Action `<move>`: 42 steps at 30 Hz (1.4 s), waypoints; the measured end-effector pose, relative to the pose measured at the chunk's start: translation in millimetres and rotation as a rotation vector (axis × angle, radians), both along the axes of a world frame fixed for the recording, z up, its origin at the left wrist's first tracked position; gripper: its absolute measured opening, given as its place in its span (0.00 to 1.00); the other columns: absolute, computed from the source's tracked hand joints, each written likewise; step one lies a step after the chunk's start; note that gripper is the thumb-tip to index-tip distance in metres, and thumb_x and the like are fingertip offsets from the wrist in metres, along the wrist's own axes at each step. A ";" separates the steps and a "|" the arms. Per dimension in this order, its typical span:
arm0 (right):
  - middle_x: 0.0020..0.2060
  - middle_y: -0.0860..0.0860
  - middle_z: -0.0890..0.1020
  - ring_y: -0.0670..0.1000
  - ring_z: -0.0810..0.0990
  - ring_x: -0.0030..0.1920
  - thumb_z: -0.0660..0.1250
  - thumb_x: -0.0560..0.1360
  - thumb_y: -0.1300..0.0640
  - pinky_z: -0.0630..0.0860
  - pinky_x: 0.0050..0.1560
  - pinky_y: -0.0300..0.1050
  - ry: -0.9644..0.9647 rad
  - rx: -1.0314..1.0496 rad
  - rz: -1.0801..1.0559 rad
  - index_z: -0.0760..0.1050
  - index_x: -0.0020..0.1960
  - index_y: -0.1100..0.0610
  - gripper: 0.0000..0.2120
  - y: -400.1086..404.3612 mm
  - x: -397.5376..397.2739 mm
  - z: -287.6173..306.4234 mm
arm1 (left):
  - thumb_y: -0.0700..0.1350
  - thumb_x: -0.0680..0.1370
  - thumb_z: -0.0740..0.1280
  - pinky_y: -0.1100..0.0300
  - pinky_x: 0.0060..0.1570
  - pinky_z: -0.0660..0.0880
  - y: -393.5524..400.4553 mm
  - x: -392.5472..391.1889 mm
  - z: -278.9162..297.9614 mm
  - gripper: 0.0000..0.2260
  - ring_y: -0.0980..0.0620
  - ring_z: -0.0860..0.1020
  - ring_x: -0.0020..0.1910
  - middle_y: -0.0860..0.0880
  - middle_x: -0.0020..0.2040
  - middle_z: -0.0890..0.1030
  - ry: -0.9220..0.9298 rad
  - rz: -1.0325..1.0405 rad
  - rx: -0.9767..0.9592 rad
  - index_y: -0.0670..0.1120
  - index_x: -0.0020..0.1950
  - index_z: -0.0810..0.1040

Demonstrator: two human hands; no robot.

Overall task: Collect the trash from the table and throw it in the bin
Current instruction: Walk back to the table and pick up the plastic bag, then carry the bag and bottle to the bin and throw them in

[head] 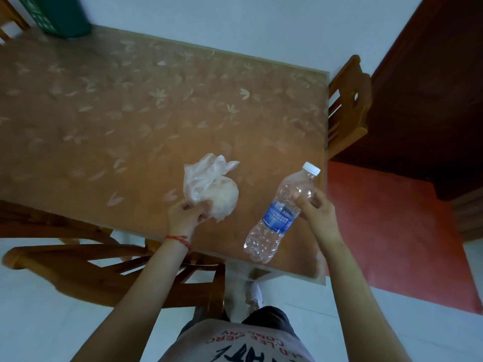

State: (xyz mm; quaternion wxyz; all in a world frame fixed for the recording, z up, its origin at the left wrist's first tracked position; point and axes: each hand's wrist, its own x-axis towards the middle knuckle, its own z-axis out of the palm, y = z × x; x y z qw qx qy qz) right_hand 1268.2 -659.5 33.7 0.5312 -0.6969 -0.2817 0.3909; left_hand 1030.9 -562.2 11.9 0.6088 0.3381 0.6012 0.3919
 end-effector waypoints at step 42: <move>0.41 0.45 0.84 0.46 0.82 0.44 0.67 0.73 0.59 0.79 0.43 0.40 0.052 0.212 0.671 0.78 0.52 0.53 0.08 -131.6 -129.6 65.7 | 0.34 0.68 0.70 0.66 0.30 0.78 -289.9 -129.0 73.1 0.06 0.55 0.82 0.32 0.53 0.29 0.84 -0.079 0.643 0.241 0.43 0.33 0.79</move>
